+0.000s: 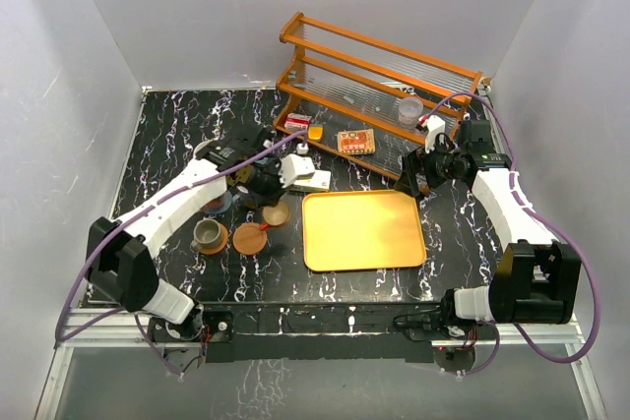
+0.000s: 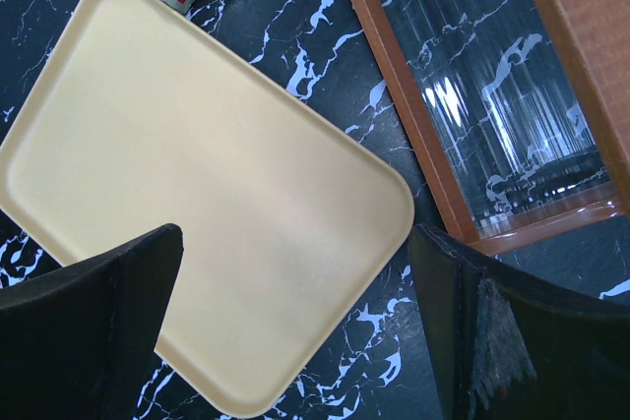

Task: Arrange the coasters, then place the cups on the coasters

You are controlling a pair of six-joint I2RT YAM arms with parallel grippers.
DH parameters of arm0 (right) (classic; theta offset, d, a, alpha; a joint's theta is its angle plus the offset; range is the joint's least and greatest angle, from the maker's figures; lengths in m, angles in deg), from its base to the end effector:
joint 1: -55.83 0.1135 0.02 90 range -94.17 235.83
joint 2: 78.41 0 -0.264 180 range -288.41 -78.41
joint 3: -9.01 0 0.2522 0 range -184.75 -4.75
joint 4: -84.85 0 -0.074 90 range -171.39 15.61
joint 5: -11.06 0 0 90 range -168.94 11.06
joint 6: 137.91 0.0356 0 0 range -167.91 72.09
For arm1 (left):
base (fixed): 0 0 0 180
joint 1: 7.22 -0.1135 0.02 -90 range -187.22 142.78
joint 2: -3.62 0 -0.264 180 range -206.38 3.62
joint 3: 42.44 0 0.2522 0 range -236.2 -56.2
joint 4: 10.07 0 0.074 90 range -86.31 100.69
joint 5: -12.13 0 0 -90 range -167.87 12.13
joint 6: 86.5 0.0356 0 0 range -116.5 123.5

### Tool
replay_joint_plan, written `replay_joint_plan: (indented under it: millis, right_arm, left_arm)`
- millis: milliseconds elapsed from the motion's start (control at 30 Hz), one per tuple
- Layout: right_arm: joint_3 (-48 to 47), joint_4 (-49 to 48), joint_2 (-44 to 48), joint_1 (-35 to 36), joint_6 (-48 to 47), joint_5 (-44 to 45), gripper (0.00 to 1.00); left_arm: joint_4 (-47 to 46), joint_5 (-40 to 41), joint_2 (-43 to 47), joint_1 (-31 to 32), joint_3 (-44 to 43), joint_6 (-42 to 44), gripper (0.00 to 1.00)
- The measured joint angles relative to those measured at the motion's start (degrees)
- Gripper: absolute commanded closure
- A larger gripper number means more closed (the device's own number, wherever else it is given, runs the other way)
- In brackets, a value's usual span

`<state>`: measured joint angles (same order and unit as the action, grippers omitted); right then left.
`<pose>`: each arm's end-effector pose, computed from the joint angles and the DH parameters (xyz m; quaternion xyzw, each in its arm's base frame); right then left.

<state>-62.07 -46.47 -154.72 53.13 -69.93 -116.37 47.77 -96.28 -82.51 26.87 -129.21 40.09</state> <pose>0.2696 0.0089 0.2644 -0.2491 0.8711 0.2352 0.3519 0.2527 -0.1846 0.2891 0.5846 0.7463 -0.1473 0.2820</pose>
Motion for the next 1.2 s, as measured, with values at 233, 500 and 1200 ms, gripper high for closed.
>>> replay_joint_plan:
  millis: [233,500,1200]
  right_arm:
    - [0.0,0.0,0.0,0.0,-0.1,0.0,0.02]
    - [0.0,0.0,0.0,0.0,-0.1,0.0,0.02]
    - [0.0,0.0,0.0,0.0,-0.2,0.0,0.02]
  left_arm:
    - [3.4,-3.3,3.9,-9.1,6.8,9.0,1.0]
    - [3.9,-4.0,4.2,-13.9,12.1,14.7,1.0]
    - [0.5,-5.1,0.3,-16.5,14.2,17.7,1.0]
